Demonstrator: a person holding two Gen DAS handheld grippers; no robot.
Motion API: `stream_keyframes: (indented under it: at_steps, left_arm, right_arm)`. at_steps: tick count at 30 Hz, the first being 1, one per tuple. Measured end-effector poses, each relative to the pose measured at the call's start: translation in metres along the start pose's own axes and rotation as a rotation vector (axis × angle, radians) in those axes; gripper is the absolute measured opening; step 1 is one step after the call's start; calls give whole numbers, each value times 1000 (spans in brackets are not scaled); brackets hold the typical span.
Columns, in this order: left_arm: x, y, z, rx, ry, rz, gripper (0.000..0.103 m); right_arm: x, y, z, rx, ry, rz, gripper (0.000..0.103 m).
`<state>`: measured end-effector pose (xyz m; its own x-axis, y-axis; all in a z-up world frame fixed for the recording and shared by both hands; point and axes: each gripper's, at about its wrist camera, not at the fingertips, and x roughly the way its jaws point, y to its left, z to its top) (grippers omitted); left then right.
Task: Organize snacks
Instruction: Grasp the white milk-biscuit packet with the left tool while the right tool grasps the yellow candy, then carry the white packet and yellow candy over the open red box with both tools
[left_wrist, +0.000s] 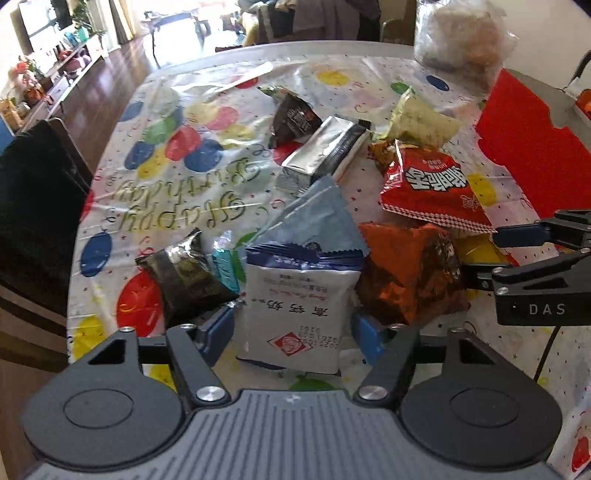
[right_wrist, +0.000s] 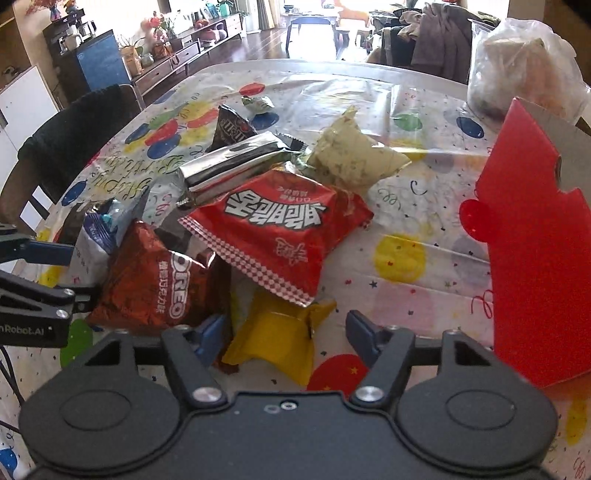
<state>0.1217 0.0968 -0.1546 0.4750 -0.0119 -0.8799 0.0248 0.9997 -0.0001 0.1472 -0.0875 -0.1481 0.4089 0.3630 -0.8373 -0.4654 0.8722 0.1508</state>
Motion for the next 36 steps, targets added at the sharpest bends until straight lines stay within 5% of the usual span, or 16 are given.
stream_keyframes:
  at_steps: [2, 13, 28, 36]
  left_arm:
    - [4, 1, 1, -7, 19, -3, 54]
    - [-2, -2, -4, -37, 7, 1, 49]
    - [-37, -2, -29, -101, 3, 8, 49]
    - [-79, -18, -37, -57, -50, -5, 49]
  right_arm:
    - [0, 0, -1, 6, 6, 3, 66]
    - [-8, 3, -10, -1, -10, 4, 32]
    - [-52, 4, -38, 71, -57, 0, 30]
    - [-98, 7, -54, 119, -116, -6, 30]
